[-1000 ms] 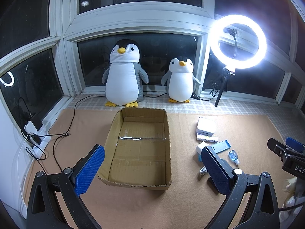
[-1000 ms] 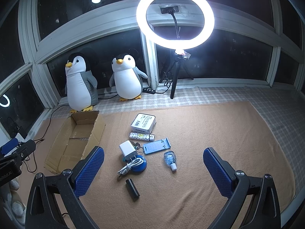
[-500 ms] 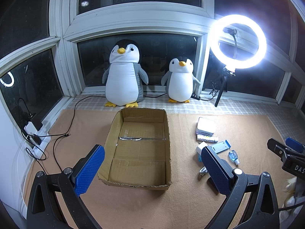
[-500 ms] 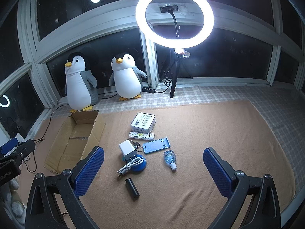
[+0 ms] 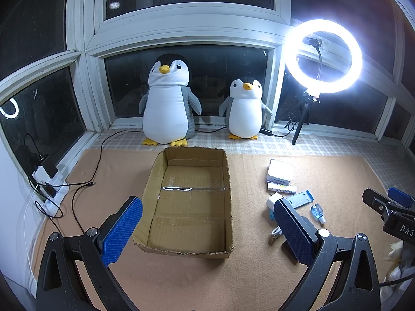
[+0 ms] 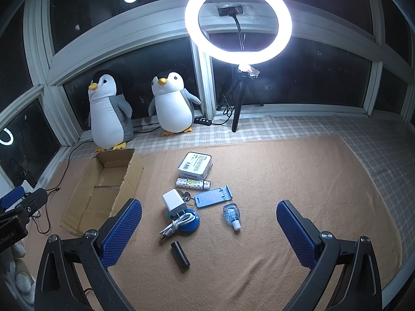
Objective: Organize rigid objects
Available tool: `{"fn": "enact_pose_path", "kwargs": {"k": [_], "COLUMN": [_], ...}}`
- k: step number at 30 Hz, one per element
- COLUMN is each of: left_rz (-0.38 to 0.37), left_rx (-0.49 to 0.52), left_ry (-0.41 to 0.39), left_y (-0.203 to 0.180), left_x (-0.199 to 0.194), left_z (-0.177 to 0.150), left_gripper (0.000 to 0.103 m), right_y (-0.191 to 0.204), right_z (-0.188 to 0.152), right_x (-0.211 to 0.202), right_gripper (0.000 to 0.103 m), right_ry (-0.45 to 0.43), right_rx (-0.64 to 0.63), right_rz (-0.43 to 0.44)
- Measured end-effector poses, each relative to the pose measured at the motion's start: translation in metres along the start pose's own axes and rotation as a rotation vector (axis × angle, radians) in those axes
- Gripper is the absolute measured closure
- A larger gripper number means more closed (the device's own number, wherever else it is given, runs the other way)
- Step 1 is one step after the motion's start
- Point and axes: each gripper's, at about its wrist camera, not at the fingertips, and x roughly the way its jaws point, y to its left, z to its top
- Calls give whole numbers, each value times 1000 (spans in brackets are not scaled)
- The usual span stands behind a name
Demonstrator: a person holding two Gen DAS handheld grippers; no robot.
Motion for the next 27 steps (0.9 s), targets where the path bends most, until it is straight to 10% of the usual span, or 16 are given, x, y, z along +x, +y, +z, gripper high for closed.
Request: {"fn": "enact_pose_path", "kwargs": {"k": [27], "left_rz": [24], "left_rx": [-29], "left_ry": [88], "left_y": [19], "left_x": [37], "left_z": [-11], "left_gripper": [0], "right_y": [-3], "right_z": [0], "right_x": [15], "right_gripper": [0], "right_ry": [48], "right_rx": [10], "right_rz": [7]}}
